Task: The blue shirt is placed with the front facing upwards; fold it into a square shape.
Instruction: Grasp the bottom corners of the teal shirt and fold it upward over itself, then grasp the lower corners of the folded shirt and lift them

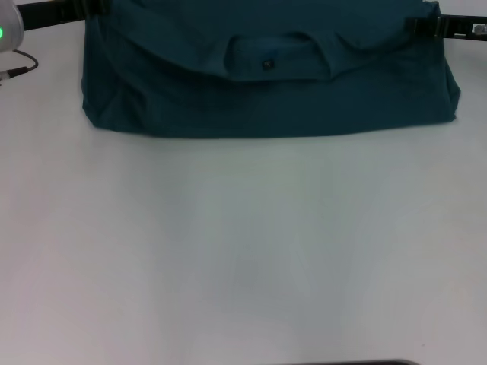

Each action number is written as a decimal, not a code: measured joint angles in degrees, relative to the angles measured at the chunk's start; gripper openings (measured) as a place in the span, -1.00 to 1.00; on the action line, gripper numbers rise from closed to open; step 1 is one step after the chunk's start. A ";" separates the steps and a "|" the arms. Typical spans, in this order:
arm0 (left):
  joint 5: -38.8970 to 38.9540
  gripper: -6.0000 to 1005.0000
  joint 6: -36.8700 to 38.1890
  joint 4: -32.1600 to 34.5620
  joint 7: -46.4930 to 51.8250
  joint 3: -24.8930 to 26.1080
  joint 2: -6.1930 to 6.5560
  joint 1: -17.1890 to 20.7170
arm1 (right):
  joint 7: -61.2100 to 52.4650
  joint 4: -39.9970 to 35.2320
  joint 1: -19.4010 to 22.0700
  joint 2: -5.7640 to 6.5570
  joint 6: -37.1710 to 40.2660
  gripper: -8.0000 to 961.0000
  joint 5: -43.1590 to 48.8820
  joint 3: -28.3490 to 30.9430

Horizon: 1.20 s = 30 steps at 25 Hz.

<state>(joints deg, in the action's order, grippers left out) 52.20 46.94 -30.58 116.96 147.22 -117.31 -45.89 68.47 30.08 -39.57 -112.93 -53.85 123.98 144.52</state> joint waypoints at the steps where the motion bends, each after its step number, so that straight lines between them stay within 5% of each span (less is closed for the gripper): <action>1: 0.01 -0.52 -0.42 0.00 0.20 0.00 0.00 0.12 | 0.00 0.00 0.03 0.00 0.14 -0.78 0.01 -0.05; 5: 0.01 -0.27 -1.66 -0.04 0.76 0.33 0.02 0.69 | 0.00 -0.02 0.20 0.00 0.52 -0.47 0.03 -0.12; 8: 0.05 -0.10 -2.53 -0.55 1.25 0.49 -0.11 1.17 | 0.00 0.01 0.35 0.00 0.53 0.01 0.03 -0.12; 15: 1.32 0.43 -2.69 -5.11 1.33 0.72 -1.45 3.30 | 0.05 1.11 0.76 0.00 0.53 0.09 -0.33 0.25; 21: 5.85 0.62 -0.70 -8.02 1.32 0.20 -1.60 6.00 | 0.16 2.70 2.41 0.06 0.06 0.11 -3.15 0.38; 30: 6.18 0.61 4.11 -10.64 1.10 0.15 -1.97 7.50 | 0.75 5.74 5.79 0.11 -3.90 0.33 -3.97 0.50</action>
<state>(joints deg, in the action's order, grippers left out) 58.38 51.05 -41.22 118.06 147.37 -119.28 -38.39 69.22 35.81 -33.79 -112.82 -57.75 120.01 145.02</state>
